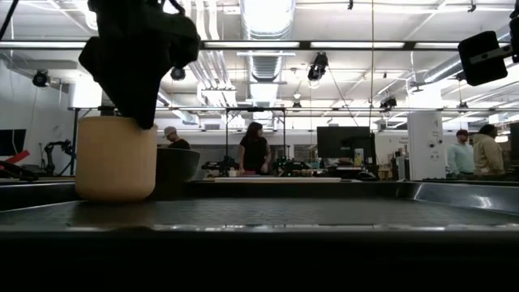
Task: Set up tray
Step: Put the orange mug on the top left of the black tray, then put the white plate to the bottom right of the orange mug on the black tray
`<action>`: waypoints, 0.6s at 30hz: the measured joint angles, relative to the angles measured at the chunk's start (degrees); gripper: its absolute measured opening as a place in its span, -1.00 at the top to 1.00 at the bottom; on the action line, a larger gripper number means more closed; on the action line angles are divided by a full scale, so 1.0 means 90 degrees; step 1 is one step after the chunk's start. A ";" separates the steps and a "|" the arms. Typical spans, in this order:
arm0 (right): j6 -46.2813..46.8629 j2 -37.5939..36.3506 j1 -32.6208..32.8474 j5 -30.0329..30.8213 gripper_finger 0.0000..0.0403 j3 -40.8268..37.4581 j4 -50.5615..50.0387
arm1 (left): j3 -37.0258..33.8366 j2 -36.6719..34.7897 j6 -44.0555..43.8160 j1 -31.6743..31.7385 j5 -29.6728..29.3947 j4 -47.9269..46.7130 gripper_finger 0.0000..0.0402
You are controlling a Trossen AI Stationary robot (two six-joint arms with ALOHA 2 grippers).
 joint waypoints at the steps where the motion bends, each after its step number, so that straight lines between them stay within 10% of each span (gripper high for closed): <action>1: 0.0001 0.0000 -0.0002 0.0000 0.66 0.0000 0.0000 | 0.0000 -0.0068 0.0000 0.0000 -0.0009 0.0002 0.57; 18: 0.0001 0.0000 0.0000 0.0000 0.62 -0.0001 0.0000 | -0.0204 -0.1697 -0.0277 0.0469 -0.1181 -0.0491 0.22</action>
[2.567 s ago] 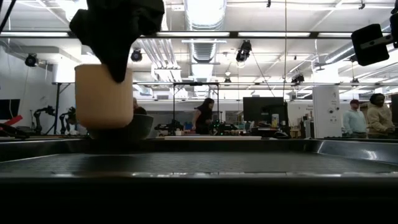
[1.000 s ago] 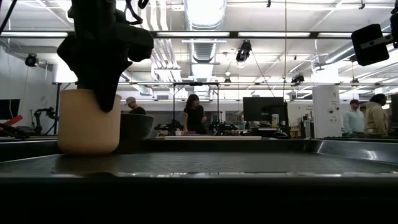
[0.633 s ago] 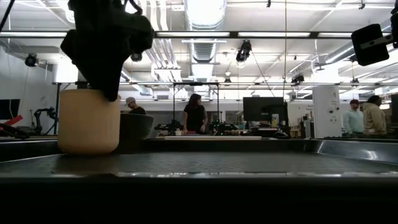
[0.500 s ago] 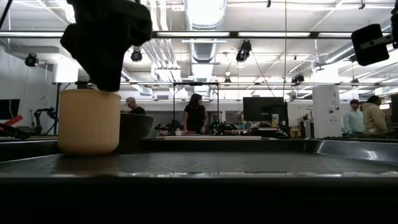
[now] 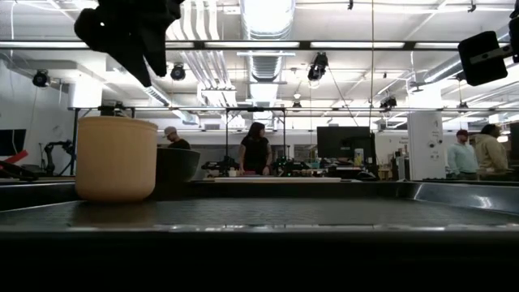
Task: Set up tray
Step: Put the white plate to the bottom right of the orange mug on the black tray
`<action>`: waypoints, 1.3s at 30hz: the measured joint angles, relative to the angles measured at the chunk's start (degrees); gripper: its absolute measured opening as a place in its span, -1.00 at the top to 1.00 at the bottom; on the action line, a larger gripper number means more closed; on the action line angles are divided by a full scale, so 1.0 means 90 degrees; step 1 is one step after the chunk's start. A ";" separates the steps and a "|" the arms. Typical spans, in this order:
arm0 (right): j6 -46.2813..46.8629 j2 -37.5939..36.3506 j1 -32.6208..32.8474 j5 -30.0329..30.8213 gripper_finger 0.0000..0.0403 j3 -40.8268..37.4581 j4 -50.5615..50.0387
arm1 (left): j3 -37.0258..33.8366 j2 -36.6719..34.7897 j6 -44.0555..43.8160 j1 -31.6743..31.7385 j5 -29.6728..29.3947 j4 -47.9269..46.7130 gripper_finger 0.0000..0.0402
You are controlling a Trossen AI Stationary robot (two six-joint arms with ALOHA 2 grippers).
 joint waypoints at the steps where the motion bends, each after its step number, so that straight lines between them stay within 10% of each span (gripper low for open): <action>1: -0.0001 0.0001 -0.0002 0.0000 0.62 0.0002 0.0002 | -0.0052 -0.0080 0.0056 0.0069 0.0000 0.0007 0.18; 23: 0.0000 0.0000 -0.0002 0.0000 0.60 0.0002 0.0002 | -0.0041 0.0411 0.3160 0.2483 0.1832 0.0009 -0.24; 39: -0.0002 0.0002 -0.0001 0.0000 0.65 0.0000 0.0001 | 0.0472 0.1726 0.3907 0.2610 0.1884 0.0013 -0.24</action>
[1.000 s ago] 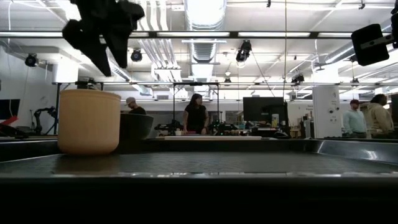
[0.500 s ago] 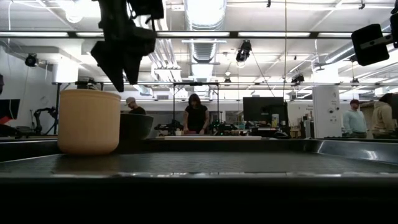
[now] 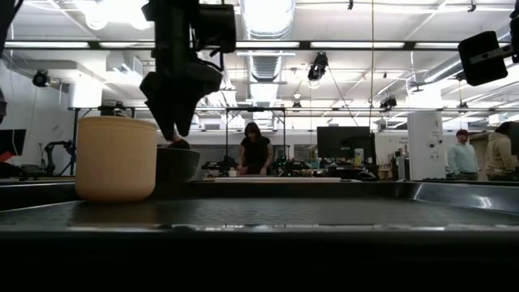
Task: Set up tray
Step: Put the white plate to the bottom right of the orange mug on the black tray
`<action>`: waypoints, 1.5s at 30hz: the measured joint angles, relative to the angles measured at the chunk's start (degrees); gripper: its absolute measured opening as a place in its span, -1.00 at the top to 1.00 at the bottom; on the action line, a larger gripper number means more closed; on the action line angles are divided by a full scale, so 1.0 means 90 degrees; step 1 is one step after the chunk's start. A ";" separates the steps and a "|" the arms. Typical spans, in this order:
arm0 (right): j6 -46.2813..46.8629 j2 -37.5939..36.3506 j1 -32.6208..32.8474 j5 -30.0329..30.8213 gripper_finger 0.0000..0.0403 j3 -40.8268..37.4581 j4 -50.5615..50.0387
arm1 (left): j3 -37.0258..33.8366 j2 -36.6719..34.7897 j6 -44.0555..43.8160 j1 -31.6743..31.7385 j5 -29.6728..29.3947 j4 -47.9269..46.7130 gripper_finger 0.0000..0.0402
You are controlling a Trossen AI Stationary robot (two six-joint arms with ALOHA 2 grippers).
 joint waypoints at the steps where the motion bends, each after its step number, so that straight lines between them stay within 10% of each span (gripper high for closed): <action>1: 0.0002 0.0000 -0.0001 0.0000 0.65 0.0001 -0.0001 | 0.0055 0.0077 0.0016 0.0000 -0.0002 0.0004 -0.24; 34: 0.0002 0.0000 -0.0002 0.0000 0.62 0.0001 0.0000 | 0.1125 0.0553 0.0378 0.0318 -0.0471 0.0496 -0.24; 45: 0.0002 0.0000 0.0001 0.0000 0.62 0.0000 0.0002 | 0.1534 0.0586 0.0526 0.2235 0.1360 0.1255 -0.06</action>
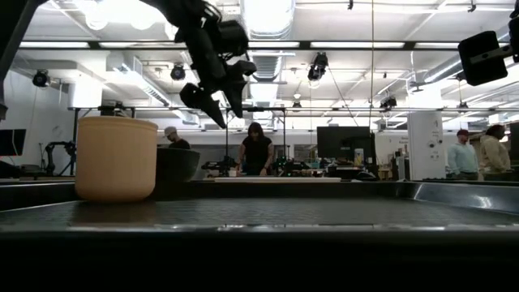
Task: Set up tray
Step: Put the white plate to the bottom right of the orange mug on the black tray
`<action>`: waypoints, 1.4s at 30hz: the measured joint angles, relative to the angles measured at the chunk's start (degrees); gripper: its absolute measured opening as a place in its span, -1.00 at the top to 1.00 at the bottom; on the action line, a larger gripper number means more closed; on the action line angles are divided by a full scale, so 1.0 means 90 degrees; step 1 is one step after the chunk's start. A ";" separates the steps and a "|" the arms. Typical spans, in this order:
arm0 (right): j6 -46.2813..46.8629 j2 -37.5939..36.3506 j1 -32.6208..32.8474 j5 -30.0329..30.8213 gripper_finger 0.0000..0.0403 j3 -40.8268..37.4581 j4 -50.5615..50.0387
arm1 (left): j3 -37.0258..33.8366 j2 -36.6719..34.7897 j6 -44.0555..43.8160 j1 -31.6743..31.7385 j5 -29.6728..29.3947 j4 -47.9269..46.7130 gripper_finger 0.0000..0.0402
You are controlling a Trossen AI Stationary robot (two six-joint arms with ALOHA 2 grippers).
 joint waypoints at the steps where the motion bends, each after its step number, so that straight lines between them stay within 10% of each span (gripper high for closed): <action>1: 0.0000 -0.0001 0.0000 0.0000 0.63 0.0001 -0.0001 | -0.0027 0.0000 0.0019 0.0130 0.0163 0.0106 -0.06; 42: 0.0000 -0.0002 -0.0002 0.0000 0.64 0.0000 -0.0002 | -0.2145 0.0253 -0.0309 0.0867 0.0467 0.2055 -0.12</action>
